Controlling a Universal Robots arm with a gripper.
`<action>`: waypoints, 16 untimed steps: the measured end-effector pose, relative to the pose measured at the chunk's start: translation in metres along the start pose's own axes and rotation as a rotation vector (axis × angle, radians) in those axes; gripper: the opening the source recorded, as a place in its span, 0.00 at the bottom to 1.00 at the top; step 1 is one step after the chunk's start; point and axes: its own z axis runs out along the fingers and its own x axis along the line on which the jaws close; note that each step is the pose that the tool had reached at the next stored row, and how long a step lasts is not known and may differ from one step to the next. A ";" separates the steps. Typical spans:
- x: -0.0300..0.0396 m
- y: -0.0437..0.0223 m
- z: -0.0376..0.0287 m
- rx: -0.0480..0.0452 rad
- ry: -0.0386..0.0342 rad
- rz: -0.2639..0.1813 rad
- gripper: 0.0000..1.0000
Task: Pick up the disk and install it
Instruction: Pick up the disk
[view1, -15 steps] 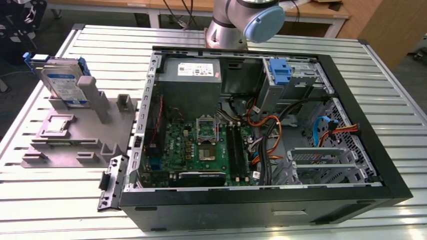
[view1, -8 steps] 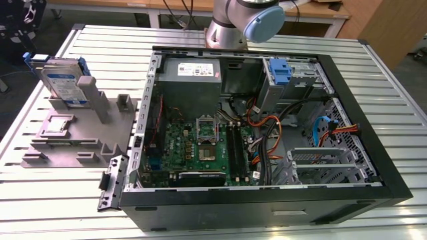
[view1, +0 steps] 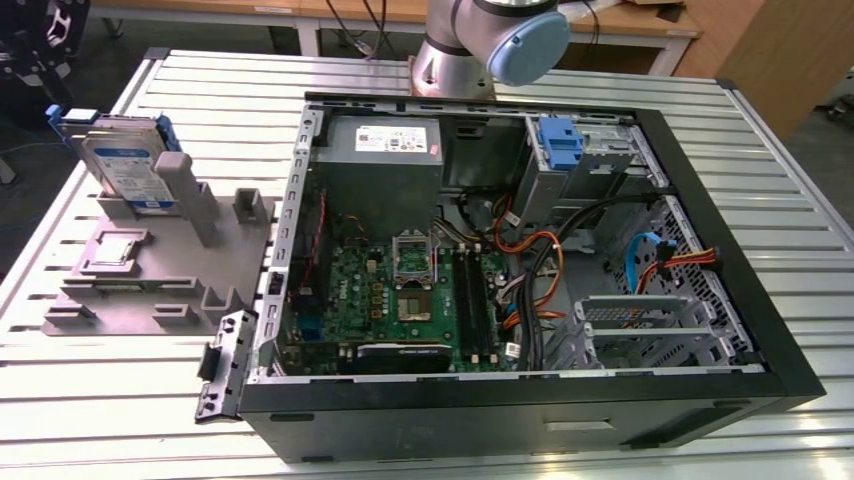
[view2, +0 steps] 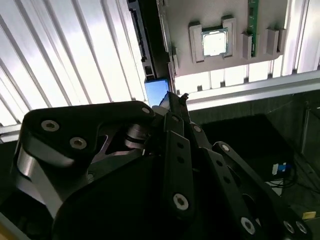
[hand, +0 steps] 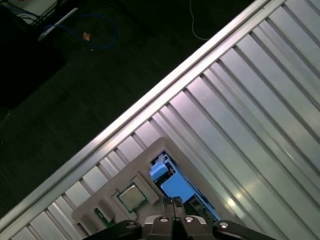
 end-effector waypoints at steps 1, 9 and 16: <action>0.0000 -0.0001 0.0000 0.0000 0.0007 -0.015 0.10; -0.0001 -0.0002 0.0024 -0.0006 0.0053 -0.121 0.10; -0.0001 -0.0004 0.0048 0.0030 0.0063 -0.212 0.10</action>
